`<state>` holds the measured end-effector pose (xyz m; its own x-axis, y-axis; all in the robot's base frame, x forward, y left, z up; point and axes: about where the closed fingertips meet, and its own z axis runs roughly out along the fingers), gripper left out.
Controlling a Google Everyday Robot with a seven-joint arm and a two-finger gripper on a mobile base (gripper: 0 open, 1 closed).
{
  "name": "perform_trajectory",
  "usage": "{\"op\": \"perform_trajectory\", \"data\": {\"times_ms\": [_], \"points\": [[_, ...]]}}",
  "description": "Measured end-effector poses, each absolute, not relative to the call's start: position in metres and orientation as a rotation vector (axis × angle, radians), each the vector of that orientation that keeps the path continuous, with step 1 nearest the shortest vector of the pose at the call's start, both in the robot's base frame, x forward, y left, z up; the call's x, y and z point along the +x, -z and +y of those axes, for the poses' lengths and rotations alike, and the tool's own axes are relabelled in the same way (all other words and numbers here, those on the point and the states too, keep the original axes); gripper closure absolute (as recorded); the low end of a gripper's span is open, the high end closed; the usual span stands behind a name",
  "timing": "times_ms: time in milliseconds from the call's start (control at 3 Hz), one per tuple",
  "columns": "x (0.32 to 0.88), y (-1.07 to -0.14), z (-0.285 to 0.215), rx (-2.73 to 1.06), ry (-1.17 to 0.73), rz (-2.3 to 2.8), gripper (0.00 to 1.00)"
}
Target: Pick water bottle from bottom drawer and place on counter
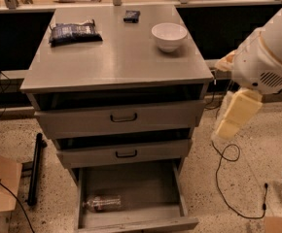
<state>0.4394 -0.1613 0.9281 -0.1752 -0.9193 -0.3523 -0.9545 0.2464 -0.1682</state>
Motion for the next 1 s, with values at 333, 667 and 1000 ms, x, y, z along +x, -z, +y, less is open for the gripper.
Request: {"op": "perform_trajectory", "data": {"times_ms": [333, 667, 1000], "points": [[0.438, -0.891, -0.128, -1.714, -0.207, 2.095, 0.00], [0.443, -0.886, -0.123, -1.697, -0.194, 2.081, 0.00], [0.440, -0.860, -0.119, -1.700, -0.247, 2.134, 0.00]]}}
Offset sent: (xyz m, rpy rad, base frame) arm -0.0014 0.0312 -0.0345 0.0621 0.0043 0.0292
